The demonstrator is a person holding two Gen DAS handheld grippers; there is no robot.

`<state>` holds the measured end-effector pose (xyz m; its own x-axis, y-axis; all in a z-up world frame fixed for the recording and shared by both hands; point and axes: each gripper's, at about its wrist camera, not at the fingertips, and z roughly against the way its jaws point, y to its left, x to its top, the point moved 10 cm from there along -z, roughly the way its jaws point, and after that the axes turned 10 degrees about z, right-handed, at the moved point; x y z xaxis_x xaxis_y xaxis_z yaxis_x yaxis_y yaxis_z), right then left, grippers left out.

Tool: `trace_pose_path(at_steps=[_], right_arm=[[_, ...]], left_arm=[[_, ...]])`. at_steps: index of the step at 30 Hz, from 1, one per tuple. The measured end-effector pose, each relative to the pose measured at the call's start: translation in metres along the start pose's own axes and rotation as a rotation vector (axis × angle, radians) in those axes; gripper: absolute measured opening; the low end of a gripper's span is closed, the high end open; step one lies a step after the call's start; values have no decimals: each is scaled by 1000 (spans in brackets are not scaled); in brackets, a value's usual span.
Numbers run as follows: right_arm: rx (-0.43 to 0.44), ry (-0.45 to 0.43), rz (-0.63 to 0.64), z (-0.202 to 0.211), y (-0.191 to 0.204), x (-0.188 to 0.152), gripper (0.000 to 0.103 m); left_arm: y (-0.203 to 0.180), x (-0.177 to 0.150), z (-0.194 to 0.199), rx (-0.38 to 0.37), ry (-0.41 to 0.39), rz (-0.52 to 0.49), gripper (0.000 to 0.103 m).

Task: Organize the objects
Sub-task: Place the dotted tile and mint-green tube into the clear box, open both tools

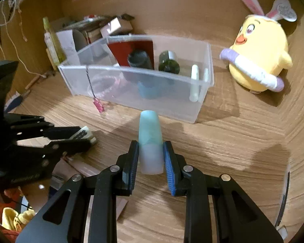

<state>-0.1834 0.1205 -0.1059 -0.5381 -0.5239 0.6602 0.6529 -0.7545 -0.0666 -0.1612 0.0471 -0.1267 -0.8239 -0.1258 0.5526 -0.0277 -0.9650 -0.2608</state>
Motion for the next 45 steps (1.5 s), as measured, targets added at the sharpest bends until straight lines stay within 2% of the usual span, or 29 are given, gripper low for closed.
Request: trace_pose_path(at_steps=[12,20,27,36,45], right_arm=[[12,-105,22,32,16,33,23],[43,-116,23,22,17,60,23],[80,-91,3,0,11,86,23],[9,-82,-2,-17,-16,117,23],[9,-71,26,-33,-11,140,23]], left_arm=[[28,44,61,-12,-177,89,24],[43,73,70,-12,-240,128,24],[48,92,57,-4,-234,133,24],[51,114,28,6,-180,128,24],[54,125,6,14,-133,141,24]])
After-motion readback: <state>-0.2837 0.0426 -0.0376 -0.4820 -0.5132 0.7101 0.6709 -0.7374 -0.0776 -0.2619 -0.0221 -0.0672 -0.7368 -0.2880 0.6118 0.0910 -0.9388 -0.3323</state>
